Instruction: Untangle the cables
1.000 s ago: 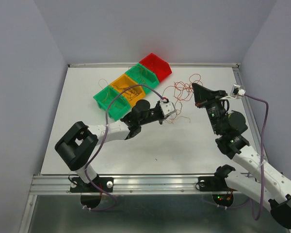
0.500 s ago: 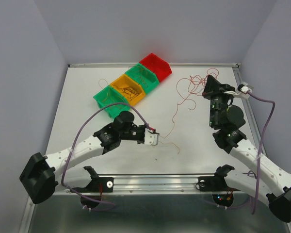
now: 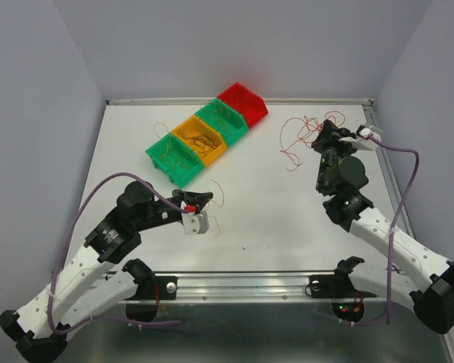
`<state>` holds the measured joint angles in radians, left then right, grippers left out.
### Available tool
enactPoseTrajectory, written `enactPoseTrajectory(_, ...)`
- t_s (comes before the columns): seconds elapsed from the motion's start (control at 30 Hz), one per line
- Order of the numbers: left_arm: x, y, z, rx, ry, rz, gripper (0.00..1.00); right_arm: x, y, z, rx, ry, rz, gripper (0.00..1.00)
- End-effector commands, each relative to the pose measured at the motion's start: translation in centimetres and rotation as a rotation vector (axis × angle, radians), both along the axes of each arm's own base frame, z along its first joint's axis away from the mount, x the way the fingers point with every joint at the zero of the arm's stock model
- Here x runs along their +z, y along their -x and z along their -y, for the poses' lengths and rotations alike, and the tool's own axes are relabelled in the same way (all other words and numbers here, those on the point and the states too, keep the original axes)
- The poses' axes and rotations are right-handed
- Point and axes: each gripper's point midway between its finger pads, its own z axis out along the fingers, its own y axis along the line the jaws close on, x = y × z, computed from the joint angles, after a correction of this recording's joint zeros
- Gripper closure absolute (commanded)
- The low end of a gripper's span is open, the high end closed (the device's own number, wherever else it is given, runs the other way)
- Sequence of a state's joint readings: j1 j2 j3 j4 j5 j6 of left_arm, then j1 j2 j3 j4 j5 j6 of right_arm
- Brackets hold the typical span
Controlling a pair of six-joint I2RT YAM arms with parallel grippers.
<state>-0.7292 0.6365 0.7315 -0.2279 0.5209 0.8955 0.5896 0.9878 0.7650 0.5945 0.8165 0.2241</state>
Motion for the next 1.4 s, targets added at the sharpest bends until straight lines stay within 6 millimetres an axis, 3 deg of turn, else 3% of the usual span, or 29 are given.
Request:
enactPoseTrajectory(0.0, 2.2, -1.6, -1.6, 0.088, -0.021, 0.033, 1.00, 0.3, -0.5, 0.8, -0.070, -0.011, 0.004, 1.00)
enactPoseTrajectory(0.1, 3.8, -3.1, -3.0, 0.158, -0.009, 0.076, 1.00, -1.5, -0.9, 0.4, -0.060, 0.001, -0.026, 0.99)
enactPoseTrajectory(0.4, 8.0, -8.1, -6.1, 0.303, -0.026, 0.191, 1.00, -3.5, -0.7, -1.0, 0.037, -0.011, -0.033, 0.99)
enactPoseTrajectory(0.57, 8.3, -11.2, -7.5, 0.315, -0.059, 0.185, 1.00, -5.2, -0.5, -1.8, 0.095, -0.013, -0.048, 0.99)
enactPoseTrajectory(0.6, 8.5, -12.4, -8.7, 0.349, -0.064, 0.179, 1.00, -5.7, -0.4, -1.9, 0.104, -0.006, -0.056, 0.99)
enactPoseTrajectory(0.87, 9.3, -17.1, -12.1, 0.381, -0.062, 0.174, 1.00, -7.5, 0.4, -2.6, 0.168, -0.020, -0.068, 0.99)
enactPoseTrajectory(0.97, 9.1, -19.2, -12.3, 0.381, -0.061, 0.151, 1.00, -7.5, 0.8, -2.5, 0.181, -0.032, -0.059, 0.99)
enactPoseTrajectory(1.0, 9.0, -20.5, -13.5, 0.407, -0.065, 0.141, 1.00, -7.7, 0.9, -2.6, 0.187, -0.033, -0.060, 0.99)
enactPoseTrajectory(1.07, 8.9, -21.4, -13.8, 0.404, -0.058, 0.132, 1.00, -7.5, 1.2, -2.5, 0.197, -0.039, -0.049, 0.99)
enactPoseTrajectory(1.17, 7.5, -23.0, -14.3, 0.415, -0.071, 0.109, 1.00, -7.8, 1.7, -2.4, 0.206, -0.044, -0.047, 1.00)
enactPoseTrajectory(1.37, 2.1, -26.8, -15.0, 0.441, -0.106, -0.006, 1.00, -9.3, 2.1, -2.9, 0.249, -0.053, -0.064, 1.00)
